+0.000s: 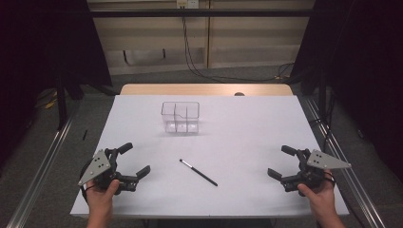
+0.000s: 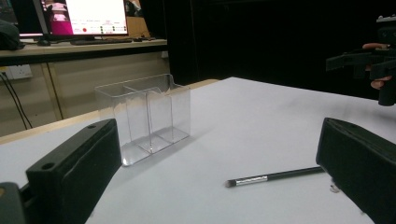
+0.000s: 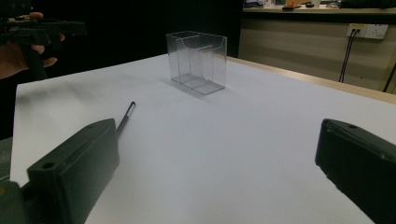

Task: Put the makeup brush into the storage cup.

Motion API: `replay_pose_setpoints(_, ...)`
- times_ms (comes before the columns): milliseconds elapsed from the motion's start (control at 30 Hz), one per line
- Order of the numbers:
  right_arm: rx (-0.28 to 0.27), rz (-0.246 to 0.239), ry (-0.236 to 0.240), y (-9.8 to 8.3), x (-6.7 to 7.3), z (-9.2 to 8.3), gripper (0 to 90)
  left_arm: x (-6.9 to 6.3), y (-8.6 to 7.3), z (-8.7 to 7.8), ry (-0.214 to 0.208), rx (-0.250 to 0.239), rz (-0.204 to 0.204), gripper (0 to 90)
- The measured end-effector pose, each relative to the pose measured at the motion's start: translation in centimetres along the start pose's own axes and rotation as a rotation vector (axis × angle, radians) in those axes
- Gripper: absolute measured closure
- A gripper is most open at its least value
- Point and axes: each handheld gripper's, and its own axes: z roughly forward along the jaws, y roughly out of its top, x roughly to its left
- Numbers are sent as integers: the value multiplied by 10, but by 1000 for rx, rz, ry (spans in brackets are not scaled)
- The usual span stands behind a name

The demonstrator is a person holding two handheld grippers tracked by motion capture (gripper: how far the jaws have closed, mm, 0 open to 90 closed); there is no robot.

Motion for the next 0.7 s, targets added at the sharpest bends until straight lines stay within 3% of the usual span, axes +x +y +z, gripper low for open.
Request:
replay_pose_setpoints(400,1,-2,0,0,1,0,0,-1,1,4,-2,9,0,0)
replay_pose_setpoints(700,4,-5,1,0,0,3,0,-4,4,20,-21,8,-12,0)
